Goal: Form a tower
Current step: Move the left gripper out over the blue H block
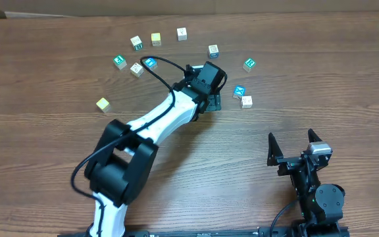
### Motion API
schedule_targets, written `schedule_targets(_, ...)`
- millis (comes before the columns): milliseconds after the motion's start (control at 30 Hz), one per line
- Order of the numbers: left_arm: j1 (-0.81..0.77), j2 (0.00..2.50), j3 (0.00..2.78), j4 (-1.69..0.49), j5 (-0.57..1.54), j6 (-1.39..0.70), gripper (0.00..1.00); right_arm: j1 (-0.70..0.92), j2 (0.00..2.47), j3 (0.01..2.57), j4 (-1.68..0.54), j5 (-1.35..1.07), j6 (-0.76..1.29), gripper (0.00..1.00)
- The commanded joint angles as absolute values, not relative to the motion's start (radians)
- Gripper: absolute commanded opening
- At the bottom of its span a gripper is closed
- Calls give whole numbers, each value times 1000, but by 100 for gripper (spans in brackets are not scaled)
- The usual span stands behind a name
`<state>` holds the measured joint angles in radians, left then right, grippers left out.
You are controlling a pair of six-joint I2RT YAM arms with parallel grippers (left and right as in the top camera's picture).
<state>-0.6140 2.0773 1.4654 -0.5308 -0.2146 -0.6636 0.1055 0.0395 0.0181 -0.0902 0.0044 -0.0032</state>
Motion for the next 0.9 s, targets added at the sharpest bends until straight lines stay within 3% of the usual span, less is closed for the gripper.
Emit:
schedule_targets(0, -615, 2157, 1484, -458, -238, -715, 91, 110, 41, 8, -84, 5, 0, 100)
schedule_targets(133, -615, 2188, 1484, -413, -224, -714, 73, 110, 41, 8, -84, 5, 0, 100)
schedule_targets(500, -609, 2163, 1486, -418, -220, -655, 69, 110, 41, 8, -84, 5, 0, 100)
schedule_targets(567, -609, 2141, 1489, -426, -220, -639, 65, 110, 41, 8, -84, 5, 0, 100)
schedule_targets(667, -609, 2116, 1489, -434, -220, -639, 48, 110, 41, 8, -84, 5, 0, 100)
schedule_targets(867, -608, 2115, 1489, -462, -237, -638, 49, 110, 41, 8, -84, 5, 0, 100)
